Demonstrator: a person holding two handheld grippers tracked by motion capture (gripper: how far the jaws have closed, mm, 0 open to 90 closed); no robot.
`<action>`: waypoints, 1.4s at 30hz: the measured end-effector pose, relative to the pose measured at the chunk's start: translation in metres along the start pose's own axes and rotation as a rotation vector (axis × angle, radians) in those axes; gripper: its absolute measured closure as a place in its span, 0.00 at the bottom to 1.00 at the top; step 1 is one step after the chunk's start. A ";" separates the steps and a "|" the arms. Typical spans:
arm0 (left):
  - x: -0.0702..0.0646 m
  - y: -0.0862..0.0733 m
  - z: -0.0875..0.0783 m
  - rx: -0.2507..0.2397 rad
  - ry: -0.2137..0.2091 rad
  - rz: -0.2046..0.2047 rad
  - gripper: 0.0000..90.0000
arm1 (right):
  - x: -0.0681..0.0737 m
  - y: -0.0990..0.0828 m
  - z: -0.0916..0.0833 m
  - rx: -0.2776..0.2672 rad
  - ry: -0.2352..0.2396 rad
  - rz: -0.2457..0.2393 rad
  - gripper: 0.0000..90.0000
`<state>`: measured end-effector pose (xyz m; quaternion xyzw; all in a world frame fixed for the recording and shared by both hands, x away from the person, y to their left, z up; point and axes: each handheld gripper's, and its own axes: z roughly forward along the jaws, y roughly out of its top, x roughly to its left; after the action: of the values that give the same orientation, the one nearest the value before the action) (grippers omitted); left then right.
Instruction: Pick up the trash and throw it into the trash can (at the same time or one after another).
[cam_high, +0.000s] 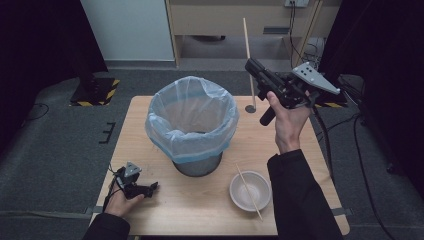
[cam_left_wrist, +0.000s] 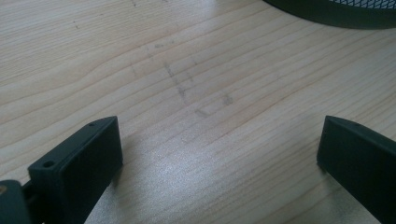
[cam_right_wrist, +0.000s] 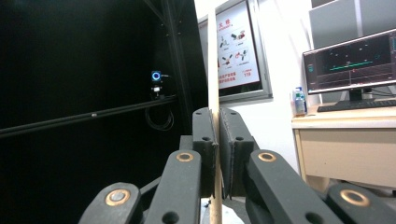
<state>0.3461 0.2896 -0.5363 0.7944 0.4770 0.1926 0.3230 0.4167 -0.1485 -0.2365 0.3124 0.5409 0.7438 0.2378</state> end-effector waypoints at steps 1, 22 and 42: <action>0.000 0.000 0.000 0.000 0.000 0.000 0.00 | 0.001 -0.001 0.002 -0.002 0.005 0.006 0.96; 0.000 0.000 0.000 -0.001 -0.001 0.000 0.00 | 0.025 -0.037 0.062 0.100 0.037 -0.011 0.96; 0.000 0.000 0.000 -0.001 -0.001 0.001 0.00 | 0.015 -0.026 0.038 0.175 -0.013 -0.032 0.62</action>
<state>0.3463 0.2896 -0.5363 0.7946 0.4764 0.1924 0.3234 0.4343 -0.1055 -0.2500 0.3282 0.6070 0.6879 0.2249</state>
